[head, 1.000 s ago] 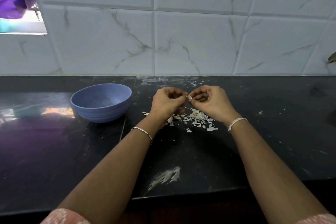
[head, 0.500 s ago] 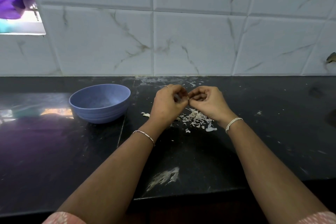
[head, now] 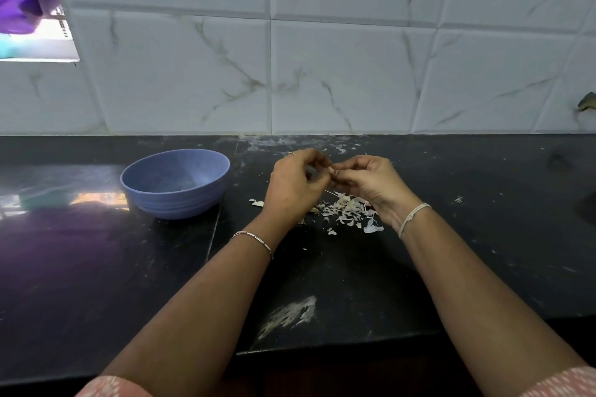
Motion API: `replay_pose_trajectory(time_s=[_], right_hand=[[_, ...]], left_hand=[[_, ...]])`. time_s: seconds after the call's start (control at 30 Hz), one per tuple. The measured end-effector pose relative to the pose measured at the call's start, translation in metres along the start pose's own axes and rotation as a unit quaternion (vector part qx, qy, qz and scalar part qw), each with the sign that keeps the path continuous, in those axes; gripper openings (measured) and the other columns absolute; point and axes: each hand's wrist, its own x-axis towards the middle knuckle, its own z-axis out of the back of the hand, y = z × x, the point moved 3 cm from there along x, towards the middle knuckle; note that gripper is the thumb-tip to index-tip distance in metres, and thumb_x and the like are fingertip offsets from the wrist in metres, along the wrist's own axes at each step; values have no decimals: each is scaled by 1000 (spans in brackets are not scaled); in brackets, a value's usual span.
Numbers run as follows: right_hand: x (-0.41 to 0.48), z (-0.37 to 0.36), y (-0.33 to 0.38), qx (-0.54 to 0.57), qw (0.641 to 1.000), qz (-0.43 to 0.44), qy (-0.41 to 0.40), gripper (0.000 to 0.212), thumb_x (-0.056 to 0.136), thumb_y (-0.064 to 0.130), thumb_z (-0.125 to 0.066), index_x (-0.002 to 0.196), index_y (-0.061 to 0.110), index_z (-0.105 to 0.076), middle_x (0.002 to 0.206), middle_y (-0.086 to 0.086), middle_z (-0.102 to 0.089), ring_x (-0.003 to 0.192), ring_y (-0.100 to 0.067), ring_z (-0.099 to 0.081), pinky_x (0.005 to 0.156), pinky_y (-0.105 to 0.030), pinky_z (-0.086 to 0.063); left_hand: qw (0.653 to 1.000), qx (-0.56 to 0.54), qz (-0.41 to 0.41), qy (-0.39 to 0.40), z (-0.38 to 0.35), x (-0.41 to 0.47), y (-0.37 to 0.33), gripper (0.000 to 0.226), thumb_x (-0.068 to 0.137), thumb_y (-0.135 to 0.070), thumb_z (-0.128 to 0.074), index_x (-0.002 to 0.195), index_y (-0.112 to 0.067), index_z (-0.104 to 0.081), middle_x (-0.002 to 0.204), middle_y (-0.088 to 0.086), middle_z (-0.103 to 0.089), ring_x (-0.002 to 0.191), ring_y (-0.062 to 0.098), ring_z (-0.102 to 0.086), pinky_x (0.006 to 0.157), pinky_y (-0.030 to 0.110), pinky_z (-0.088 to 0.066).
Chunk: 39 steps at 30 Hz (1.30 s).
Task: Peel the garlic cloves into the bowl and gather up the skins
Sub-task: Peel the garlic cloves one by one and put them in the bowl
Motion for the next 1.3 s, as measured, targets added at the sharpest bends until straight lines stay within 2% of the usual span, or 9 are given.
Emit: replay_pose_trajectory(time_s=[0.07, 0.2, 0.3, 0.43, 0.63, 0.8, 0.9, 1.07, 1.3], right_hand=[[2, 2, 0, -3, 1000, 10, -11, 13, 80, -14, -67, 80, -1, -68, 81, -12, -72, 73, -18, -70, 75, -25, -60], [1, 2, 3, -24, 998, 51, -29, 20, 79, -18, -65, 76, 1, -67, 79, -12, -72, 67, -11, -71, 70, -19, -58], [1, 1, 2, -18, 997, 56, -49, 16, 78, -17, -67, 77, -1, -68, 81, -16, -72, 66, -11, -71, 69, -19, -58], [0, 2, 1, -59, 993, 68, -78, 14, 77, -13, -69, 80, 0, -70, 81, -18, -72, 68, -14, -70, 65, -18, -56], [3, 4, 4, -104, 986, 95, -87, 17, 76, -10, -74, 81, 3, -67, 74, -13, -69, 69, -18, -68, 71, -26, -59], [5, 15, 6, -158, 978, 106, -82, 21, 84, -7, -62, 78, 12, -71, 82, -7, -73, 82, -18, -70, 77, -25, -58], [3, 10, 6, -127, 989, 72, -27, 24, 93, 2, -52, 87, 11, -74, 86, -7, -74, 87, -19, -71, 81, -28, -59], [5, 6, 1, -210, 971, 117, -14, 8, 81, 14, -77, 87, 19, -75, 82, -5, -75, 80, -19, -73, 80, -36, -60], [6, 7, 3, -295, 942, 153, -54, 8, 77, 18, -79, 81, 23, -75, 71, 7, -73, 67, -3, -69, 68, -20, -56]], left_hand=[[1000, -7, 9, 13, 0, 0, 0, 8, 82, -19, -71, 84, -26, -68, 82, -14, -67, 69, 8, -64, 69, 34, -56], [998, -38, 41, 22, 0, 0, 1, 16, 81, -20, -77, 82, -29, -65, 82, -14, -68, 71, 7, -66, 66, 25, -56], [996, -63, 63, 21, -2, 0, 3, 11, 81, -17, -76, 86, -22, -68, 81, -10, -69, 71, 9, -67, 67, 25, -58], [995, -68, 72, 28, -4, 0, 3, 18, 78, -19, -80, 93, -14, -71, 83, -10, -70, 73, 1, -65, 66, 12, -52], [972, -178, 152, 32, -2, 2, 5, 8, 81, -6, -75, 86, -12, -71, 71, 0, -68, 56, 13, -63, 58, 28, -57], [937, -288, 196, 38, 0, 1, 9, 7, 83, -5, -75, 85, -11, -71, 77, 7, -66, 62, 12, -60, 65, 35, -61], [938, -283, 193, 54, -3, 0, 9, 8, 84, -4, -74, 92, -4, -71, 72, 3, -66, 60, 12, -58, 62, 33, -59], [947, -252, 188, 69, -5, 0, 11, 8, 82, -4, -76, 88, -8, -72, 65, -4, -67, 61, 13, -60, 62, 30, -60], [954, -233, 178, 52, -4, -1, 9, 9, 78, -8, -80, 86, -11, -76, 80, 12, -74, 70, 20, -67, 67, 35, -61]])
